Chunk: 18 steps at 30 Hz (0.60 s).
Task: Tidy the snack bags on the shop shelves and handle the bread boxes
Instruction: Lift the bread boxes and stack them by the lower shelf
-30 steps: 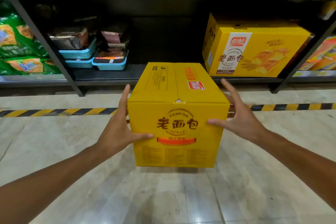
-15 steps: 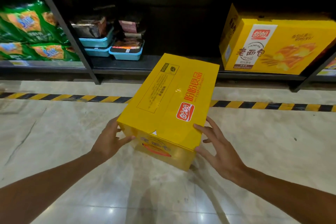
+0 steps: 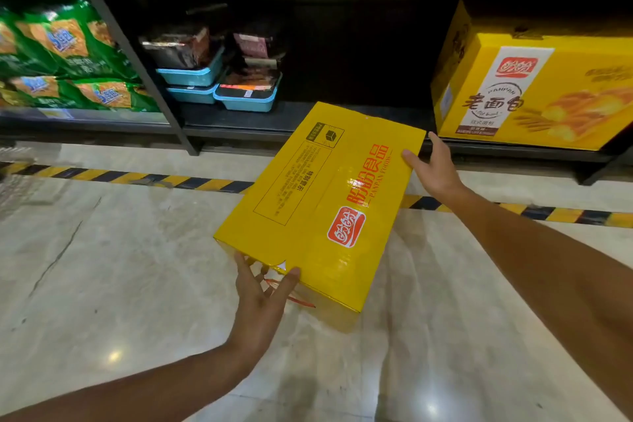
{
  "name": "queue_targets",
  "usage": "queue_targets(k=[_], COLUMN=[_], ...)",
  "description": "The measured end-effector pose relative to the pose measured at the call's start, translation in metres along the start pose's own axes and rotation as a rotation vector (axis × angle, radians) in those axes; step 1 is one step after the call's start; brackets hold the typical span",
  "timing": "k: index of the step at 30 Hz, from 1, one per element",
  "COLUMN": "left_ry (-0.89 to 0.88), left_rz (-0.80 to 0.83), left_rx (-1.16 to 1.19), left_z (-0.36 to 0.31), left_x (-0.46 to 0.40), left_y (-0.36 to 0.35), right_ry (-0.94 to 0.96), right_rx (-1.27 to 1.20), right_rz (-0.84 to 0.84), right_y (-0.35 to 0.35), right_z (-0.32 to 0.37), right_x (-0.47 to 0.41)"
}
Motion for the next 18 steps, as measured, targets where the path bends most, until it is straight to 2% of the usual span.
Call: queue_targets(k=[4, 7, 12, 15, 18], left_ry=[-0.008, 0.045, 0.011, 0.062, 0.131], left_rz=[0.007, 0.016, 0.022, 0.046, 0.145], left_rx=[-0.082, -0.098, 0.002, -0.06, -0.116], left_z=[0.005, 0.01, 0.001, 0.001, -0.021], left_x=[-0.007, -0.004, -0.036, -0.077, -0.116], left_y=[0.009, 0.011, 0.016, 0.027, 0.032], right_ry=[-0.073, -0.088, -0.08, -0.049, -0.048], right_rx=[-0.122, -0.18, -0.197, -0.192, -0.121], right_rz=[0.045, 0.01, -0.108, -0.241, -0.378], right_y=[-0.014, -0.008, 0.012, 0.035, 0.051], right_z=[-0.013, -0.015, -0.028, -0.033, -0.044], right_x=[-0.024, -0.022, 0.006, 0.044, 0.085])
Point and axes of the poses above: each hand's wrist, its own x-axis away from the middle knuckle, its own y-axis out of the back of the hand, z = x × y, the point moved 9 cm from there along -x, towards the middle knuckle, and after that the axes turned 10 degrees about -z, right-handed, at the moved point
